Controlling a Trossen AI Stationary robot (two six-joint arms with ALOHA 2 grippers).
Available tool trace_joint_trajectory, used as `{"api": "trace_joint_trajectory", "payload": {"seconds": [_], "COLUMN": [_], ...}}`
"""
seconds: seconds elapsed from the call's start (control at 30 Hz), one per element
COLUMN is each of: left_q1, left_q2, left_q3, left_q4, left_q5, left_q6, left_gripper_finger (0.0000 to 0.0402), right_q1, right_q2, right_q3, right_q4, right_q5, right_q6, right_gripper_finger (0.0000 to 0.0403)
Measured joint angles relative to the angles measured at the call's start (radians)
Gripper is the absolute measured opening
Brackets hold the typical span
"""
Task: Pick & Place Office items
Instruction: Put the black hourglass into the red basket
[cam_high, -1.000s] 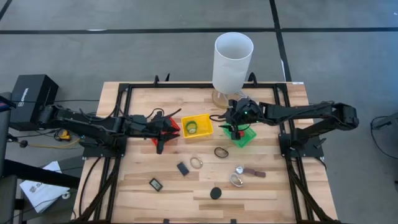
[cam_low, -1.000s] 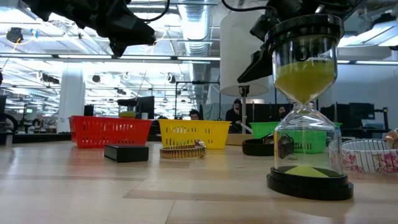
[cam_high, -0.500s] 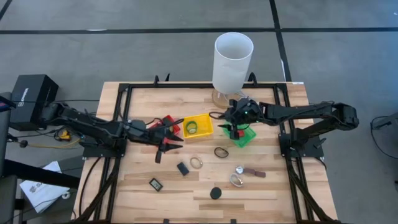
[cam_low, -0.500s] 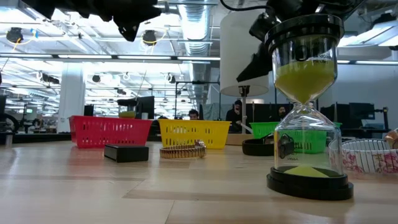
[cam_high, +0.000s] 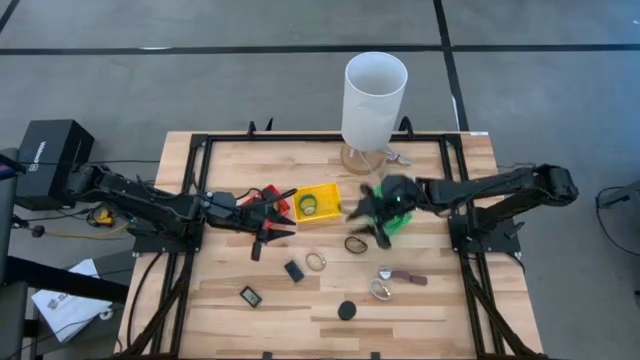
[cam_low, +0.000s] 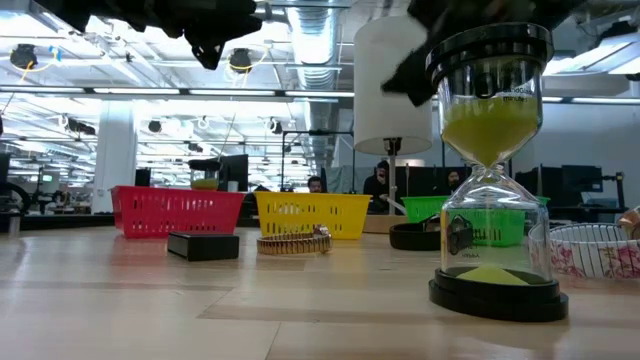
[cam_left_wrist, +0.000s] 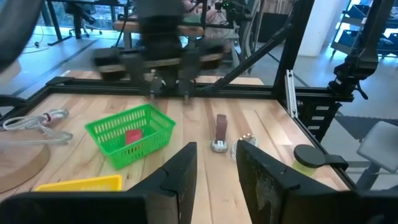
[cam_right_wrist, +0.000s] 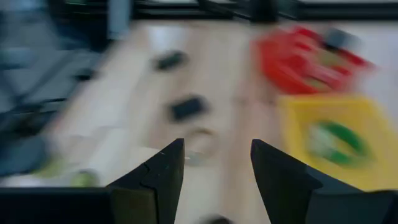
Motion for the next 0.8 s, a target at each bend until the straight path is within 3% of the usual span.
{"api": "trace_joint_trajectory", "payload": {"seconds": [0.27, 0.57, 0.67, 0.8], "left_q1": [0.0, 0.0, 0.0, 0.0], "left_q2": [0.0, 0.0, 0.0, 0.0], "left_q3": [0.0, 0.0, 0.0, 0.0], "left_q4": [-0.002, 0.002, 0.006, 0.014], "left_q5": [0.0, -0.001, -0.001, -0.001], "left_q6": [0.0, 0.002, 0.002, 0.002], "left_gripper_finger": [0.0108, 0.0108, 0.0108, 0.0108], "right_q1": [0.259, 0.43, 0.49, 0.557], "right_q2": [0.0, 0.0, 0.04, 0.154], "right_q3": [0.0, 0.0, 0.002, 0.002], "right_q4": [0.103, 0.212, 0.221, 0.256], "right_q5": [-0.038, -0.037, -0.037, -0.043], "right_q6": [-0.003, 0.004, 0.0, 0.004], "right_gripper_finger": [0.0187, 0.0219, 0.0199, 0.0136]}}
